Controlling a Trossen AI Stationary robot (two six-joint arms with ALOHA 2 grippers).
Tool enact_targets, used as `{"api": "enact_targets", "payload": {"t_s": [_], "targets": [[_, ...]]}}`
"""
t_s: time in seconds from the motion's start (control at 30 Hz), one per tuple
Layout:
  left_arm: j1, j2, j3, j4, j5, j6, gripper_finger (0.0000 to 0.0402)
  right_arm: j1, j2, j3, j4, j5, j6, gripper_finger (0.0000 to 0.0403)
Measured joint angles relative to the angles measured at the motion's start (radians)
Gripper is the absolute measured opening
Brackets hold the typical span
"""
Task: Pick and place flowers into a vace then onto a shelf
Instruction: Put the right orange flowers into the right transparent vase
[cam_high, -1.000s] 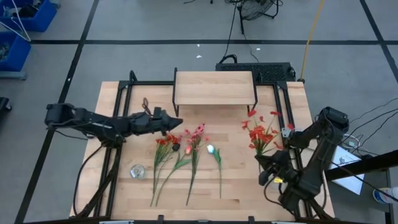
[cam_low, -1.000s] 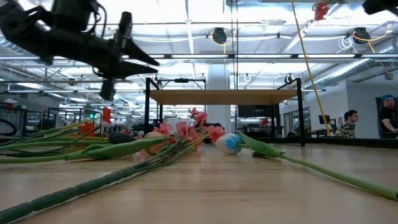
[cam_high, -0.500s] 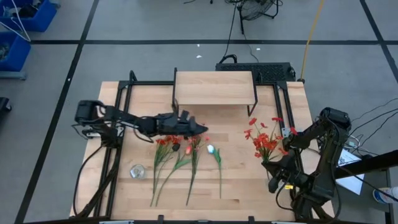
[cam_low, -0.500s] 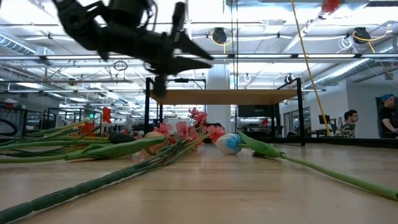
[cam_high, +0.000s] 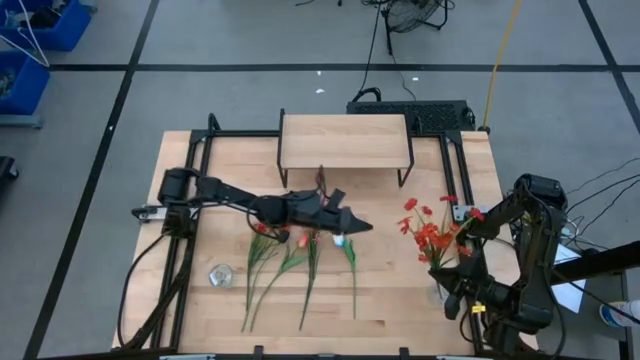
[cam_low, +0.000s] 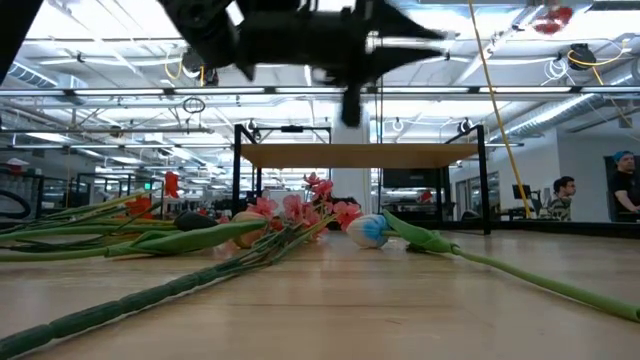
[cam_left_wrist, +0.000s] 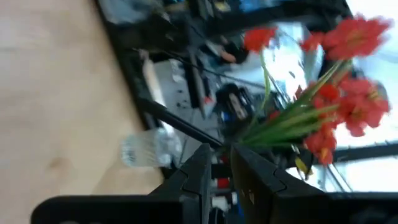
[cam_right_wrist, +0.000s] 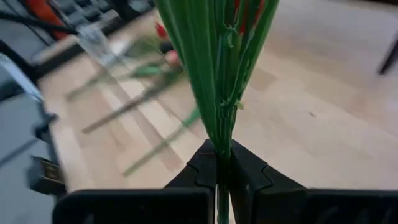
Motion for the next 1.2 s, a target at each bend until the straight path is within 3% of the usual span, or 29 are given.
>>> {"api": "enact_targets", "payload": {"t_s": [0.17, 0.23, 0.47, 0.6, 0.83, 1.0, 1.2], "targets": [[-0.017, 0.064, 0.135, -0.002, 0.008, 0.068, 0.0067, -0.004, 0.000, 0.025, 0.002, -0.089, -0.033, 0.0007], [-0.017, 0.084, 0.182, -0.013, 0.012, 0.097, 0.0067, -0.004, 0.000, 0.025, 0.002, -0.049, -0.033, 0.0007], [-0.010, 0.168, 0.340, -0.102, 0.190, 0.083, 0.0067, -0.053, 0.000, 0.025, 0.003, -0.003, -0.083, 0.0007], [-0.037, 0.179, 0.392, -0.102, 0.164, 0.215, 0.0075, -0.067, 0.000, 0.023, 0.003, 0.027, -0.086, 0.0007], [-0.060, 0.179, 0.429, -0.230, 0.087, 0.298, 0.0172, -0.078, 0.000, 0.020, 0.001, 0.098, -0.093, 0.0007], [-0.069, 0.180, 0.429, -0.221, 0.037, 0.304, 0.0251, -0.110, 0.000, 0.020, 0.011, 0.147, -0.090, 0.0007], [-0.095, 0.180, 0.429, -0.212, 0.012, 0.370, 0.0293, -0.155, 0.000, 0.019, 0.029, 0.172, -0.109, 0.0007]]}}
